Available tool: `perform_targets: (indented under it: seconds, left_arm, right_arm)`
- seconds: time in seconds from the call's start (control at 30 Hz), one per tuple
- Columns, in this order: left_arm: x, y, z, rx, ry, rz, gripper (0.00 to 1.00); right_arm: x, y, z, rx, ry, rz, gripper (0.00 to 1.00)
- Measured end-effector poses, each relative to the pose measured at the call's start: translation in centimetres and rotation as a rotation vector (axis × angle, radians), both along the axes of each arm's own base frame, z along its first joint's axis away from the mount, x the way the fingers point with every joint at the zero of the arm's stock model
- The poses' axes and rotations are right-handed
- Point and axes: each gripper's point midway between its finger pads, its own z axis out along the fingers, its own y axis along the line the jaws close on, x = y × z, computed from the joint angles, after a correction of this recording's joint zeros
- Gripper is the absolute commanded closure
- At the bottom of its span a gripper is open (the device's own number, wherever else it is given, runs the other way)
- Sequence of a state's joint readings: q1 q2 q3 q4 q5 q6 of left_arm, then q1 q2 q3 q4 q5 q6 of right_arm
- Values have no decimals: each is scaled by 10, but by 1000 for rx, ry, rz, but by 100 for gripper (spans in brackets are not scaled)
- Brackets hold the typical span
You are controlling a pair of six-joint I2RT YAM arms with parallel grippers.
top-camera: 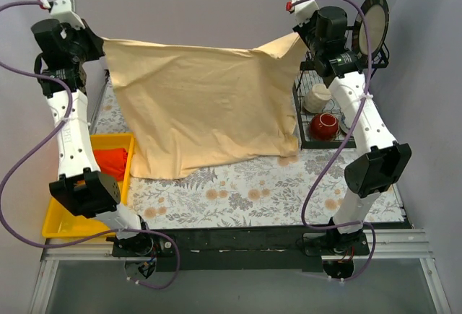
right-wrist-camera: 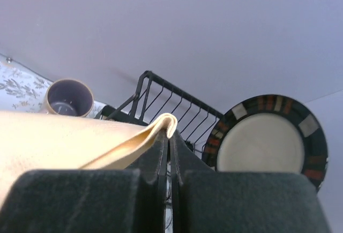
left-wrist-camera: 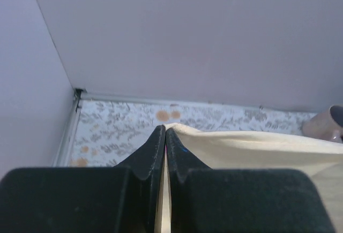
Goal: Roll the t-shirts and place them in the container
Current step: Flatten out the T-shirt at the center of the board.
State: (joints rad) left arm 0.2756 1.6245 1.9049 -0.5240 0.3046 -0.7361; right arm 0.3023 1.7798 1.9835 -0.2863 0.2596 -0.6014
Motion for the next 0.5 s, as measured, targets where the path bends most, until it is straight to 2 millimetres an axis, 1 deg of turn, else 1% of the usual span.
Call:
perform_targets:
  seconds: [0.07, 0.13, 0.17, 0.23, 0.3, 0.33, 0.43, 0.5]
  left_arm:
    - [-12, 0, 39, 9, -95, 16, 100]
    - [-24, -3, 65, 9, -162, 22, 100]
    - [-30, -5, 74, 7, -182, 21, 100]
    - [-39, -9, 85, 4, -207, 17, 100]
    - [-47, -11, 95, 3, -230, 17, 100]
    - [-51, -12, 100, 5, -244, 19, 100]
    - [-60, -14, 120, 15, -290, 21, 100]
    - [-69, -16, 138, 27, -332, 24, 100]
  right_arm:
    - [-3, -1, 12, 0, -30, 4, 99]
    - [-9, 1, 22, -1, -57, 18, 99]
    - [-14, 2, 28, -1, -75, 30, 99]
    - [-26, 0, 40, -4, -102, 45, 99]
    - [-38, -2, 59, -5, -146, 57, 99]
    - [-46, -4, 75, -3, -186, 63, 99]
    - [-66, -11, 114, 0, -285, 60, 99]
    - [-81, -16, 147, 9, -365, 56, 99]
